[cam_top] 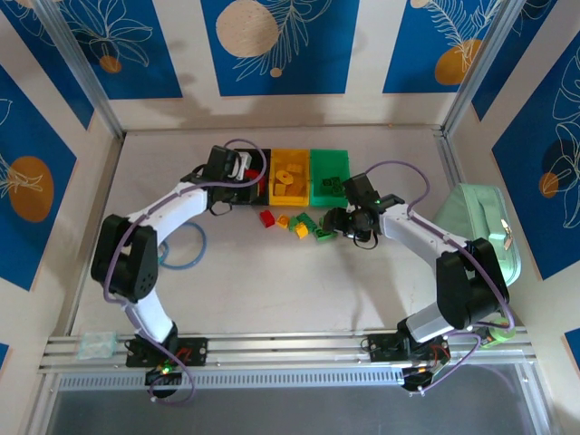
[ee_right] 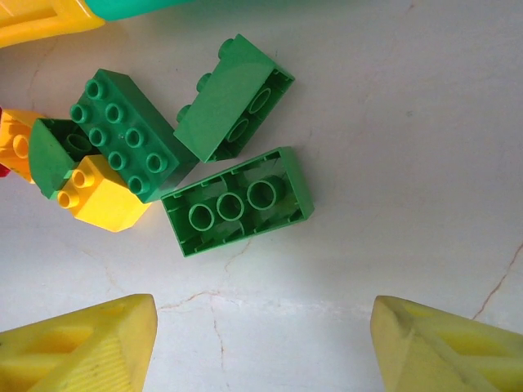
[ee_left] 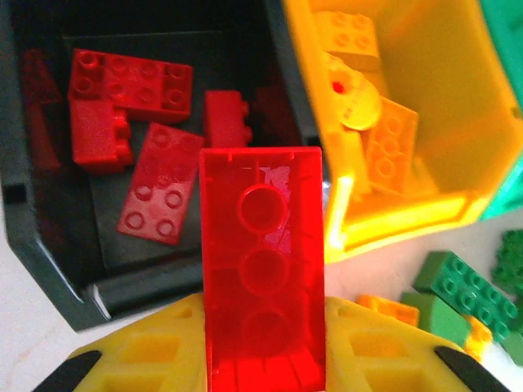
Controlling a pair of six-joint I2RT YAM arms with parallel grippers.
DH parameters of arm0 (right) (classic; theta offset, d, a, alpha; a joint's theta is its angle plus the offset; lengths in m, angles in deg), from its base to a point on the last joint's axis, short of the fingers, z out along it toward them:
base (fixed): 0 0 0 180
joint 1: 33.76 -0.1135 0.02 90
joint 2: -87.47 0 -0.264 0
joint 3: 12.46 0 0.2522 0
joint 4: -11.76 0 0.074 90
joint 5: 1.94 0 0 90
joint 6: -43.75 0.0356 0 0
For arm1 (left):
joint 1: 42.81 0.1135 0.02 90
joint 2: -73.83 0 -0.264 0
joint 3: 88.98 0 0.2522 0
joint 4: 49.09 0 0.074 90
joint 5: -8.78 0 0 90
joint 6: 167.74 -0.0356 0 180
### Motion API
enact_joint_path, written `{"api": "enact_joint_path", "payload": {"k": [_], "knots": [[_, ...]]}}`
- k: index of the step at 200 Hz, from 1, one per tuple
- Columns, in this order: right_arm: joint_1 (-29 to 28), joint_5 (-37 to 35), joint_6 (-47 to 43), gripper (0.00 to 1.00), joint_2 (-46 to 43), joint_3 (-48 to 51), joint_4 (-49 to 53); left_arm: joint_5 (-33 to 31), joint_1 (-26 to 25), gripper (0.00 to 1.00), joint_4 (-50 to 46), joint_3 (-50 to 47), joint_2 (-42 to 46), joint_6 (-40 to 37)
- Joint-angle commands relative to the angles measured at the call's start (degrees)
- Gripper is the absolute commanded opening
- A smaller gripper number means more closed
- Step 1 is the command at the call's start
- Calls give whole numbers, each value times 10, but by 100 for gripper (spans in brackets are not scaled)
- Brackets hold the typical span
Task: Sort the legos into containers by color
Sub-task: Place the lego in the container.
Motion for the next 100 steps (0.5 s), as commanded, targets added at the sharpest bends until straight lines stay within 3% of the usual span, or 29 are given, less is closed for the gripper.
{"api": "enact_joint_path", "payload": {"k": [1, 10, 22, 29, 100], "knots": [[-8, 10, 10, 70, -15, 4, 9, 5, 13, 25, -23, 56, -37, 4], [-9, 9, 10, 70, -15, 2, 11, -8, 16, 33, -44, 85, -57, 3], [-11, 7, 10, 70, -16, 0, 16, -35, 17, 61, -88, 128, -78, 3], [-12, 5, 9, 70, -18, 1, 16, -45, 16, 67, -104, 140, -81, 5], [-19, 3, 16, 70, -12, 8, 8, -32, -11, 70, -30, -4, 15, 21]]}}
